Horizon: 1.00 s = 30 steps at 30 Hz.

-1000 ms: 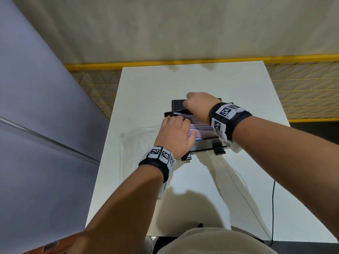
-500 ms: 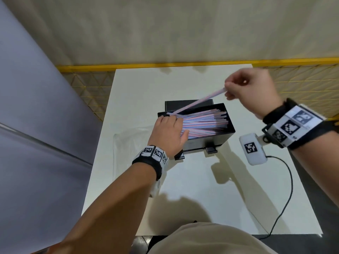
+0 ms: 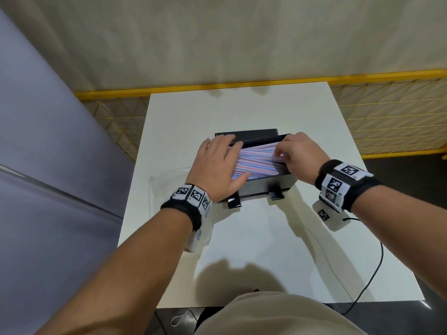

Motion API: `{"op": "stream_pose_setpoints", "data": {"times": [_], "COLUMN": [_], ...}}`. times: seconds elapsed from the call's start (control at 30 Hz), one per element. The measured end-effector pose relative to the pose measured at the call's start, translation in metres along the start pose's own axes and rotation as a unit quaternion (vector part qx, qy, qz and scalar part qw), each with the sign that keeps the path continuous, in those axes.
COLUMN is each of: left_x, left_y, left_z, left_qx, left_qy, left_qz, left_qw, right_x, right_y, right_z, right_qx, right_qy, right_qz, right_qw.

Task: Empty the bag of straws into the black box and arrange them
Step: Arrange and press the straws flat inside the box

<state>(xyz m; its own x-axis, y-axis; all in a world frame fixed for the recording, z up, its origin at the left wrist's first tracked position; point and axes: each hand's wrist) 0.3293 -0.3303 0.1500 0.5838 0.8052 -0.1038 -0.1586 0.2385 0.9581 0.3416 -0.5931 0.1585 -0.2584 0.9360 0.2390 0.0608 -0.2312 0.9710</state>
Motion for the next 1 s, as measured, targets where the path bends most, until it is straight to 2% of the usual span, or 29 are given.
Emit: {"op": "stream_pose_setpoints", "data": {"times": [0.1, 0.17, 0.3, 0.43, 0.5, 0.6, 0.63, 0.67, 0.73, 0.8, 0.87, 1.0], "left_x": [-0.010, -0.014, -0.013, -0.010, -0.006, 0.006, 0.013, 0.020, 0.031, 0.035, 0.033, 0.026], "left_y": [-0.008, -0.015, -0.018, -0.004, 0.009, 0.025, 0.028, 0.030, 0.029, 0.026, 0.024, 0.028], "left_z": [0.007, 0.010, 0.007, 0.005, 0.009, 0.025, 0.031, 0.038, 0.048, 0.054, 0.057, 0.057], "left_qx": [0.112, 0.161, 0.134, 0.131, 0.098, -0.002, -0.003, 0.026, 0.134, 0.223, 0.253, 0.264], "left_qy": [0.014, 0.036, 0.007, -0.002, 0.037, 0.128, 0.151, 0.165, 0.164, 0.135, 0.108, 0.044], "left_qz": [0.049, 0.055, 0.050, -0.042, -0.129, -0.204, -0.178, -0.126, -0.001, 0.073, 0.109, 0.192], "left_qw": [0.992, 0.985, 0.990, 0.990, 0.986, 0.970, 0.972, 0.978, 0.977, 0.963, 0.955, 0.944], "right_x": [0.010, 0.023, 0.048, 0.047, 0.047, 0.047, 0.047, 0.046, 0.046, 0.046, 0.045, 0.043], "right_y": [0.003, 0.003, -0.014, -0.034, -0.036, -0.037, -0.038, -0.039, -0.040, -0.041, -0.042, -0.045], "right_z": [0.000, 0.001, 0.002, 0.003, 0.005, 0.008, 0.008, 0.009, 0.008, 0.009, 0.009, 0.005], "right_qx": [-0.025, 0.001, 0.082, 0.107, 0.114, 0.127, 0.129, 0.132, 0.138, 0.141, 0.136, 0.109], "right_qy": [0.033, 0.069, 0.107, 0.080, 0.069, 0.061, 0.057, 0.055, 0.052, 0.054, 0.054, 0.054], "right_qz": [-0.013, 0.015, -0.026, -0.072, -0.077, -0.076, -0.073, -0.071, -0.071, -0.071, -0.070, -0.066], "right_qw": [0.999, 0.997, 0.991, 0.988, 0.988, 0.987, 0.987, 0.987, 0.986, 0.986, 0.987, 0.990]}}
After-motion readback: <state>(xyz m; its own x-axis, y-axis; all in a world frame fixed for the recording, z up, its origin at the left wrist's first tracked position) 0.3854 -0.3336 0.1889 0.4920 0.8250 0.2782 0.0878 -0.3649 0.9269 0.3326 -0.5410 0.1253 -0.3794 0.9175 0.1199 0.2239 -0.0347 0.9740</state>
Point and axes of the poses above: each hand's wrist, its own z-axis towards the middle knuckle, its own y-axis out of the back of the hand, x = y × z, and after that the axes turned 3 degrees about -z, right-handed
